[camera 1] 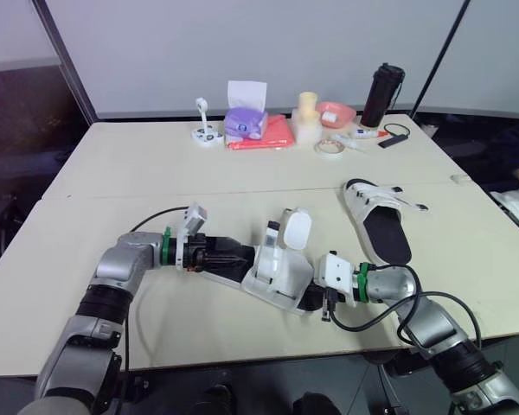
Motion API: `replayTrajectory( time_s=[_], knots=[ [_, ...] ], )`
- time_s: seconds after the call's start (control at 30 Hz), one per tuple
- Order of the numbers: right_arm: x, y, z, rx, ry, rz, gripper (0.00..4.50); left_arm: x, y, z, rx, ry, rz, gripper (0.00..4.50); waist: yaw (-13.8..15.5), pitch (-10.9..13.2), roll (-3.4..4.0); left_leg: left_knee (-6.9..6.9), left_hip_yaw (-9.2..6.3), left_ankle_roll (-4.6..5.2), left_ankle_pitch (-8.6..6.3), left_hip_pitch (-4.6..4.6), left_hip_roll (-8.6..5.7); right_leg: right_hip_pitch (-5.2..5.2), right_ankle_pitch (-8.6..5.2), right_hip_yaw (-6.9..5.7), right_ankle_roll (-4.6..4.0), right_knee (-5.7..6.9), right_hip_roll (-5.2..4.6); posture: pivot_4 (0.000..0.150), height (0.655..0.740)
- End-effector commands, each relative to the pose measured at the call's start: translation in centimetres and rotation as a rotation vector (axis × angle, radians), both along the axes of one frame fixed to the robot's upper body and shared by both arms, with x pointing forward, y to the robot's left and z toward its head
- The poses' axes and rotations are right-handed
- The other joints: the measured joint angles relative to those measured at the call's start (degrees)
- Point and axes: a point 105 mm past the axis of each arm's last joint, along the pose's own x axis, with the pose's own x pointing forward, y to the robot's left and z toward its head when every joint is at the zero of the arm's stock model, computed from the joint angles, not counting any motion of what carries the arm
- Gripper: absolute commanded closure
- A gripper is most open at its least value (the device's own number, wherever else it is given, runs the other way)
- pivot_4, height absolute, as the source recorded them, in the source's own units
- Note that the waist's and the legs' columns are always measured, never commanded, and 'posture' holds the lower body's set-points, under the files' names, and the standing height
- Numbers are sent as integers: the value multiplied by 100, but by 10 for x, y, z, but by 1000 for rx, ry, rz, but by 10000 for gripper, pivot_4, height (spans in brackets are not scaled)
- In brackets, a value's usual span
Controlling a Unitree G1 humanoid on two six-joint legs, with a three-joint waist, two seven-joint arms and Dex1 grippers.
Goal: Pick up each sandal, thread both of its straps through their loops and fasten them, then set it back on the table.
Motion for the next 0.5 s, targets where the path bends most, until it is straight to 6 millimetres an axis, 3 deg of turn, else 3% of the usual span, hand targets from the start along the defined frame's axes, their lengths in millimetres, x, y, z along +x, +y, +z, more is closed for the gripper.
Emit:
replayTrajectory(
  time_s=[0.03, 0.1, 0.37, 0.5],
  knots=[
    [-18, -20, -55, -149, 196, -52, 45000, -7, -4, 1, 21, -24, -57, 34368, -1, 0, 0, 0, 0, 0, 0, 0, 0, 0, 0, 0, 0, 0, 0, 1500, 7344],
    [-19, -21, -55, -152, 195, -54, 45000, -2, -4, -3, 48, -67, -38, 43234, 1, 0, 0, 0, 0, 0, 0, 0, 0, 0, 0, 0, 0, 0, 0, 1500, 7344],
    [-20, -22, -56, -152, 196, -59, 45000, 10, -5, -6, 70, -151, -2, 43234, 8, 0, -1, 0, 0, 0, 0, 0, 0, 0, 0, 0, 0, -1, -1, 1500, 7344],
    [-20, -23, -55, -152, 196, -61, 45000, -13, -11, -22, 116, -105, -147, 43234, 5, -1, 1, 0, 1, 5, 3, -1, -1, -1, 0, 0, 1, -2, -1, 1500, 7344]
  ],
)
